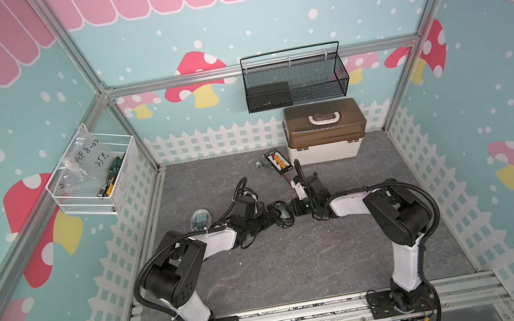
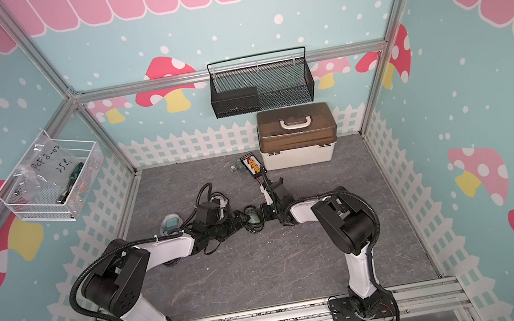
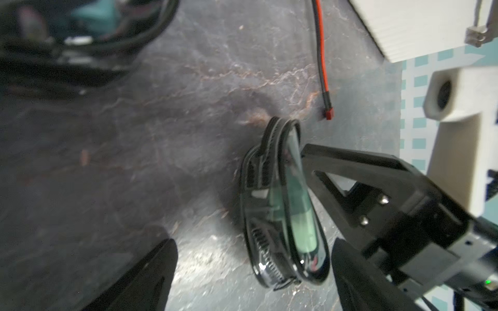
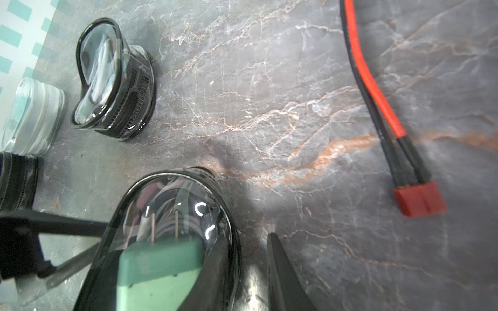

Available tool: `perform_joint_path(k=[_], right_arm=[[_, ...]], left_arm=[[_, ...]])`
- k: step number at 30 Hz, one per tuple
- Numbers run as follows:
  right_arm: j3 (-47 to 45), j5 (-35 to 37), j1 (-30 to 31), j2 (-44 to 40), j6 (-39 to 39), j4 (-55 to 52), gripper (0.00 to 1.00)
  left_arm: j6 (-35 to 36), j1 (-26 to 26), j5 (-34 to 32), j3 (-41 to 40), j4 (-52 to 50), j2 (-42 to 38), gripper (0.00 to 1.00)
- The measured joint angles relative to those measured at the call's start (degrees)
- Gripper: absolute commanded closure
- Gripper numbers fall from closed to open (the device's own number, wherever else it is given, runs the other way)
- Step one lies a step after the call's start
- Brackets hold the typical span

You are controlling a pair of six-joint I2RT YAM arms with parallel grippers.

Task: Pack away charging kits
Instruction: Close the storage bag at the center of the board.

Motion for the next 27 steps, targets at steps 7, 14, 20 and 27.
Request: perform_joint_path(k=[7, 14, 20, 27], right_arm=[[0.00, -0.37, 0.00, 0.13, -0.07, 0.13, 0.80], [-0.09, -0.70, -0.02, 0.22, 0.20, 0.44, 0.83], [-1.18, -1.46, 0.07, 0.17, 2.01, 2.64, 0.91], [-3.69, -0.74, 0.83, -0.55, 6.27, 6.08, 0.93]], left_arm=[[-1.92, -0.07, 4.11, 4.66, 3.08, 5.75, 0.15], [-4.70, -0.98, 5.40, 5.81, 4.76, 7.56, 0.16], [-9.88, -1.62, 5.77, 3.69, 9.35, 7.80, 0.17], [-16.11, -2.84, 5.40, -1.20, 18.08, 7.34, 0.16]])
